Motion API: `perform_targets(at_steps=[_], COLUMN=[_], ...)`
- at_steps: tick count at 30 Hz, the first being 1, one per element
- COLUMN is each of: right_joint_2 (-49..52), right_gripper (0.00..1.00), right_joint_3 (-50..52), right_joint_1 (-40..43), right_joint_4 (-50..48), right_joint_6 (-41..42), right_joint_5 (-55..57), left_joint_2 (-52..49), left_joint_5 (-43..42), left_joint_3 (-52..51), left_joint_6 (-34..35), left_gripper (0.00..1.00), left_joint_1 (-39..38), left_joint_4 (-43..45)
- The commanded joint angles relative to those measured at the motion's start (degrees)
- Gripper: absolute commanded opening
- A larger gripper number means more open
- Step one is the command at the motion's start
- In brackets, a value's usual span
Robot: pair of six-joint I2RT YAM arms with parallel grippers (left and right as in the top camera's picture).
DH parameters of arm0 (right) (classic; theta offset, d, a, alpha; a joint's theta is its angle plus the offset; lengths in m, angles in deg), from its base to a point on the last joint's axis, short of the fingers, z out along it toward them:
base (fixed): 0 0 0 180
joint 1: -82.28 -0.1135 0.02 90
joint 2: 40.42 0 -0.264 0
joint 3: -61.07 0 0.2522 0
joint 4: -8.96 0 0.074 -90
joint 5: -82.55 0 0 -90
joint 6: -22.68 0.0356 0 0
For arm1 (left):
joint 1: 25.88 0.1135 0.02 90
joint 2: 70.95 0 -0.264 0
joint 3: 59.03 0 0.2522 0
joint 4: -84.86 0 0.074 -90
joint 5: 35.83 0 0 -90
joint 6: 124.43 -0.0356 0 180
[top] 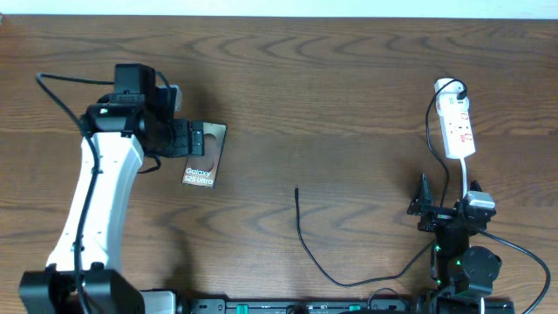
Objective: Plug charger to phone and switch on socket
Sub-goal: 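Move the left gripper forward over the phone in the clear case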
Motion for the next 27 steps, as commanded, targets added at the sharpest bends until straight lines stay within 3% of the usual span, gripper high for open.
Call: perform_targets(at_steps=[1,15,16,18,19,20,21,22,27], right_joint_2=[-0.1,-0.1,-0.1,-0.1,-0.1,-0.1,-0.1,-0.1,-0.1], right_gripper=[0.99,0.99,0.99,0.99,0.99,0.99,0.99,0.99,0.99], right_joint_3=[0.1,0.1,0.1,0.1,0.1,0.1,0.1,0.1,0.1], right_joint_1=[-0.9,-0.9,-0.9,-0.9,-0.9,-0.9,-0.9,-0.9,-0.9], right_joint_4=[0.2,0.2,0.2,0.2,0.2,0.2,0.2,0.2,0.2], right_joint_6=[-0.5,-0.5,-0.5,-0.5,-0.5,-0.5,-0.5,-0.5,-0.5], right_joint_5=[0.1,0.1,0.1,0.1,0.1,0.1,0.1,0.1,0.1], left_joint_2=[-4.2,-16.9,-16.9,-16.9,-16.9,-16.9,-16.9,-16.9,-17.2], left_joint_5=[3.3,2.4,2.5,2.5,2.5,2.5,2.4,2.4,2.5], left_joint_3=[1.9,8.7,8.7,8.7,8.7,8.7,8.7,8.7,8.7], left_joint_6=[4.3,0.7,0.4,0.3,0.1,0.0,-0.2,-0.2,-1.1], left_gripper=[0.98,0.98,0.93,0.59,0.53,0.53,0.79,0.98,0.98], left_joint_1=[-0.2,-2.2,-2.2,-2.2,-2.2,-2.2,-2.2,-2.2,-2.2], left_joint_4=[-0.4,-1.5,-1.3,-1.1,-1.0,-0.9,-0.7,-0.5,-0.3])
